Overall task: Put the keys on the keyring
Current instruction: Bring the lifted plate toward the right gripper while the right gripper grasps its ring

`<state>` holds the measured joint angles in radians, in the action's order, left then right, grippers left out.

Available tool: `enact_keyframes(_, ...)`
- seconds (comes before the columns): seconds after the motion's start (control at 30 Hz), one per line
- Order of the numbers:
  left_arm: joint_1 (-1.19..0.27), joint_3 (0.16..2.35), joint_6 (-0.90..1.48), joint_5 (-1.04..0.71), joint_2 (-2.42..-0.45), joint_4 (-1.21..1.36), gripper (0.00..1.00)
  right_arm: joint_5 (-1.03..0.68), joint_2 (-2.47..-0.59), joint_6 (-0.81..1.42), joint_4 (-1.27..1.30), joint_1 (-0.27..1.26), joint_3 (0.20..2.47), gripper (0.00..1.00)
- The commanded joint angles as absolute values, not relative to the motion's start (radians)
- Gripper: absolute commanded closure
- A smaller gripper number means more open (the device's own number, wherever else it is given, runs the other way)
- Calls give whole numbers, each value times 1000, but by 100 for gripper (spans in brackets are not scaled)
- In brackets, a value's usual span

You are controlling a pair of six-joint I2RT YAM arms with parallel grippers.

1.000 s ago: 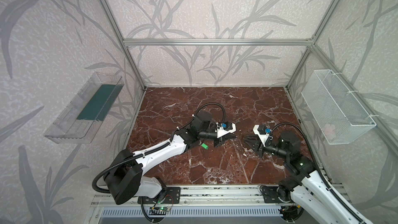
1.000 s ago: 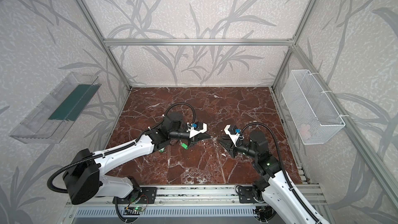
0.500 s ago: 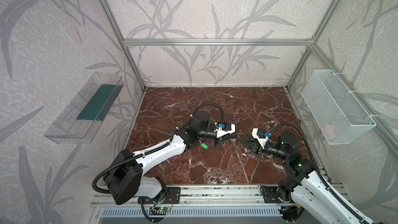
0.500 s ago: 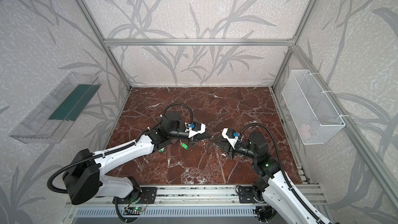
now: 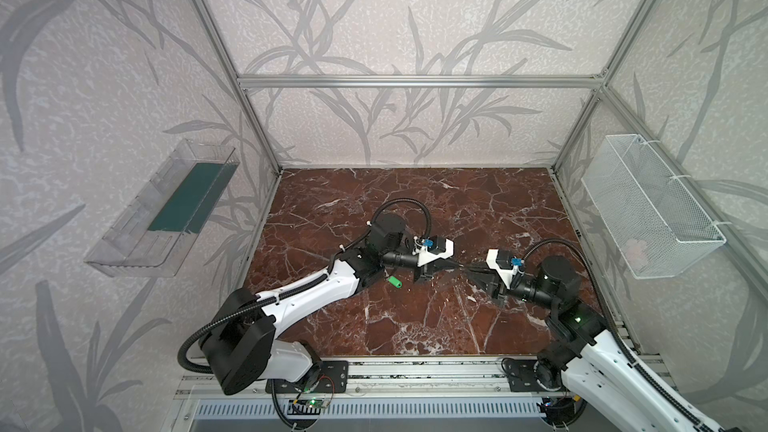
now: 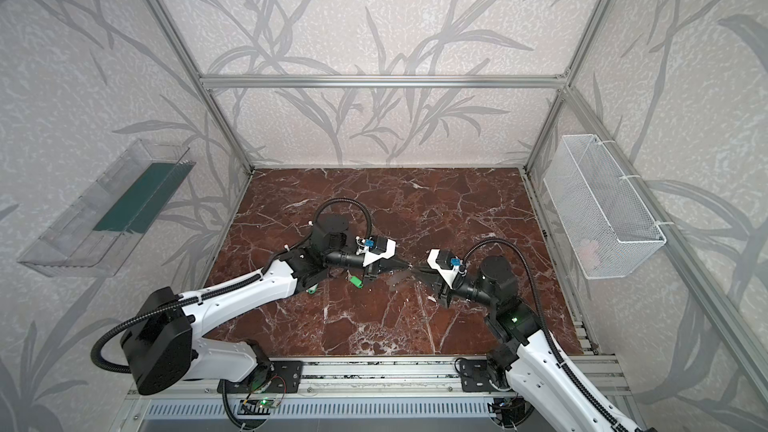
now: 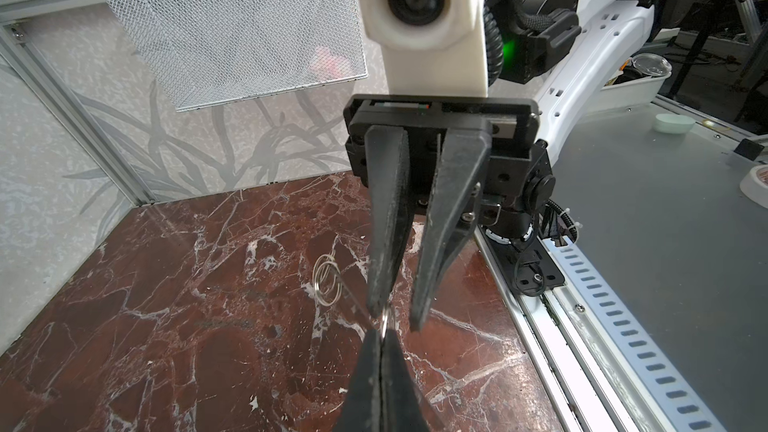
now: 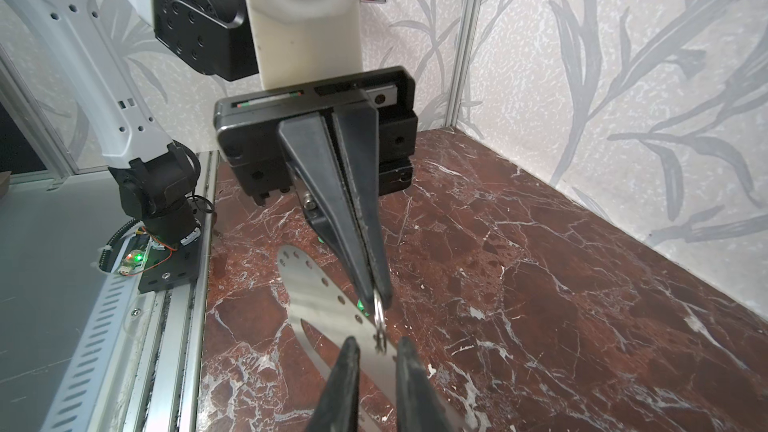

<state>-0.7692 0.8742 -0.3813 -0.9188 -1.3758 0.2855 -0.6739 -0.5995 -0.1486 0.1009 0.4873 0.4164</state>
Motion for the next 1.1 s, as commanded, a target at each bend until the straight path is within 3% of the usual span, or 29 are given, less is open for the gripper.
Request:
enact_keyframes(0.0,-765,878,-376,-956,-1357,329,100,-677,-587,-158,127,496,405,82)
enact_keyframes(0.77,-767,885,-331,-989,-1385,390,100,-692,-580,-169,178,501,402,90)
enact_keyframes(1.07,-769,893,-336,-987,-1395,391,100,-695,-584,-189,169,502,403,99)
